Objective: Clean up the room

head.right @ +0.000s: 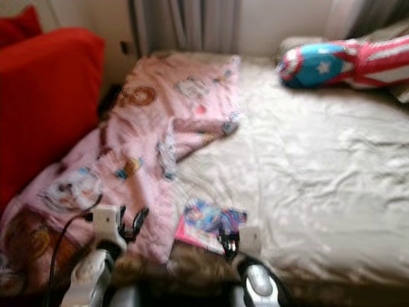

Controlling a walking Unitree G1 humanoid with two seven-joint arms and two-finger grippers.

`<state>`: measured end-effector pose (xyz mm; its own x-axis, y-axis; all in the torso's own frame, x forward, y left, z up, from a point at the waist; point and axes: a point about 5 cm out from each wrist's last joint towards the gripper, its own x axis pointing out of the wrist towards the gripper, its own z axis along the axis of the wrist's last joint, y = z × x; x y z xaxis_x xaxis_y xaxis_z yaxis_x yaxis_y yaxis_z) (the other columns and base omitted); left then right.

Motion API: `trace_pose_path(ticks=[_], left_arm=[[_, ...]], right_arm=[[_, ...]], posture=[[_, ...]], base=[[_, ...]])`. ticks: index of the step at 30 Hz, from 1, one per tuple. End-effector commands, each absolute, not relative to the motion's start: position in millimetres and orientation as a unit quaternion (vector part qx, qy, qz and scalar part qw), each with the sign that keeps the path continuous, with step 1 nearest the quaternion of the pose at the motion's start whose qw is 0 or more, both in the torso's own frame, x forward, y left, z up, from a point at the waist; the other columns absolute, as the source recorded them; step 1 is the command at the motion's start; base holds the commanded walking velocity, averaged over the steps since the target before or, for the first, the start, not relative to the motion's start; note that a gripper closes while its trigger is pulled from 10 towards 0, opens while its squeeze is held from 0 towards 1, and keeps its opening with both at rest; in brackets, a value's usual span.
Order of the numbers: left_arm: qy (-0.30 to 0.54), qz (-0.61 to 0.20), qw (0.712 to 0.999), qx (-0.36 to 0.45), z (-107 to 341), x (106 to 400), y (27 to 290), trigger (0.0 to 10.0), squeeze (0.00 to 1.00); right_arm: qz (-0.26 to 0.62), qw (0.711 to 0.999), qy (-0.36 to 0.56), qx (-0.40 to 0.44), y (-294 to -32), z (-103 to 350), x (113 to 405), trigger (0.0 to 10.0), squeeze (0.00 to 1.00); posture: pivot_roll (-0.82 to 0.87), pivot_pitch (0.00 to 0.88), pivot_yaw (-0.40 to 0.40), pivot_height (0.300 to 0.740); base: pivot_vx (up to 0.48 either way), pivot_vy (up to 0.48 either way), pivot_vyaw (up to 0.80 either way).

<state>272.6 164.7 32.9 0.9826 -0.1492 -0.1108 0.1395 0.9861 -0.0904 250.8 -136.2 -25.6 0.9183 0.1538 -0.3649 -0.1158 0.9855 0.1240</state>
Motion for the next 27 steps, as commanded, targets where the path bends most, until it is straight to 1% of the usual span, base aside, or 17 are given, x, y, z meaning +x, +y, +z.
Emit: trace_pose_path(ticks=[1,2,8,11,17,19,20,21,22,27], left_arm=[[0.056,-0.083,0.994,-0.044,34.6,276.4,159.7,10.0,0.00],[0.048,-0.087,0.994,-0.038,40.5,283.5,161.7,10.0,0.00],[0.042,-0.085,0.995,-0.028,45.1,288.9,166.4,10.0,0.00],[0.041,-0.088,0.995,-0.025,46.6,290.5,164.8,10.0,0.00],[0.044,-0.103,0.994,-0.014,42.6,278.6,161.2,10.0,0.00],[0.045,-0.103,0.994,-0.013,42.0,277.2,161.7,10.0,0.00],[0.046,-0.101,0.994,-0.012,41.0,272.0,164.1,10.0,0.00],[0.047,-0.100,0.994,-0.012,40.7,269.9,165.0,10.0,0.00],[0.047,-0.099,0.994,-0.011,40.6,266.9,166.0,10.0,0.00],[0.051,-0.095,0.994,-0.010,40.3,259.3,168.7,10.0,0.00]], right_arm=[[0.057,0.976,0.203,0.055,-141.9,-28.0,250.4,10.0,0.00],[0.043,0.974,0.214,0.063,-144.2,-27.7,254.5,10.0,0.00],[0.004,0.971,0.224,0.088,-147.0,-27.3,258.9,10.0,0.00],[-0.013,0.968,0.230,0.094,-147.3,-25.7,263.6,10.0,0.00],[-0.014,0.967,0.236,0.092,-148.0,-26.9,262.9,10.0,0.00],[-0.015,0.967,0.236,0.092,-148.7,-27.0,262.8,10.0,0.00],[-0.023,0.968,0.234,0.091,-151.7,-26.8,262.6,10.0,0.02],[-0.027,0.968,0.233,0.089,-153.1,-26.5,262.7,10.0,0.02],[-0.031,0.969,0.229,0.087,-154.8,-25.9,262.8,10.0,0.00],[-0.034,0.975,0.204,0.086,-157.0,-17.1,271.3,10.0,0.00]], posture=[[-0.05,0.078,-0.032,0.617],[-0.03,0.102,-0.028,0.617],[-0.02,0.135,-0.019,0.617],[-0.01,0.158,-0.015,0.617],[0.01,0.225,-0.010,0.617],[0.01,0.225,-0.010,0.617],[0.01,0.252,-0.007,0.617],[0.01,0.256,-0.007,0.617],[0.02,0.266,-0.005,0.617],[0.02,0.281,-0.002,0.617]], base=[[0.000,0.000,0.00],[0.000,0.000,0.00],[0.000,0.000,0.00],[0.000,0.000,0.00],[0.000,0.000,0.00],[0.000,0.000,0.00],[0.000,0.000,0.00],[0.000,0.000,0.00],[0.000,0.000,0.00],[0.000,0.000,0.00]])
